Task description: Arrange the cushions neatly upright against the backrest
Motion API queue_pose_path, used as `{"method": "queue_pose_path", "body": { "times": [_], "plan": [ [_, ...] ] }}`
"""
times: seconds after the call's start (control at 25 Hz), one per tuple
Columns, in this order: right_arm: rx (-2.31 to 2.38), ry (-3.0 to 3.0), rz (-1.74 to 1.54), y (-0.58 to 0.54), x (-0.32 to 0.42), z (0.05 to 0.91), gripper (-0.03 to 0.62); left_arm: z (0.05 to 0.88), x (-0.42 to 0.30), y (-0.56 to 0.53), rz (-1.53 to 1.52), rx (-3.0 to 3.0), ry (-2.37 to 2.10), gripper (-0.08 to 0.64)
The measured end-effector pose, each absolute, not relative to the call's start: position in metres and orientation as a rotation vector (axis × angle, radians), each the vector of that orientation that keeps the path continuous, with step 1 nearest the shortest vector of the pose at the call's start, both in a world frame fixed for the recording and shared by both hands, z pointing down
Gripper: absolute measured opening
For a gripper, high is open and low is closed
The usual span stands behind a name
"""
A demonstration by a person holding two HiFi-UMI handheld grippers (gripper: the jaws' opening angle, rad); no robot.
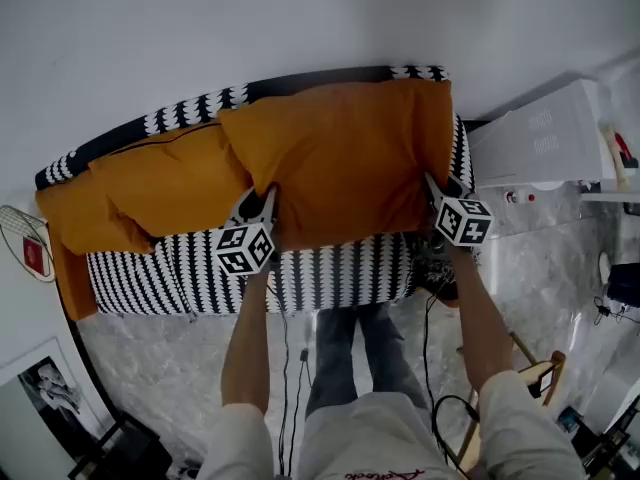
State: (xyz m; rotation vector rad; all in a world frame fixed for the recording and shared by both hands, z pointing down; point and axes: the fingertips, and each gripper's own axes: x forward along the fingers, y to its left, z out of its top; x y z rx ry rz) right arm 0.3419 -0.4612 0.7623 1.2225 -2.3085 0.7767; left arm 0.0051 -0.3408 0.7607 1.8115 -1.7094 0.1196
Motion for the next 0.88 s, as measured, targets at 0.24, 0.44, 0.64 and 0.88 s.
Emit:
{"method": "queue_pose_path", "body": {
  "times": [0.24, 0.44, 0.64, 0.88],
  "plan": [
    [1.165, -2.224, 0.821, -0.466, 0.341, 0.808, 0.132, 0.806, 0.003, -0.348, 0.181, 1.765, -1.644, 0.129],
    [1.122, -2.184, 0.855, -0.478, 0.332, 0.839, 0.135, 0.832, -0.004, -0.363, 0.199, 1.698, -1.626, 0.132],
    [1.098, -2.122, 0.853, -0.484, 0.331, 0.875, 0.15, 0.857, -0.004, -0.37, 0.226, 1.653, -1.592, 0.133],
    [1.092, -2.075, 0.839, -0.491, 0.33, 0.908, 0.189, 0.878, -0.008, -0.377, 0.28, 1.641, -1.561, 0.155]
  ]
}}
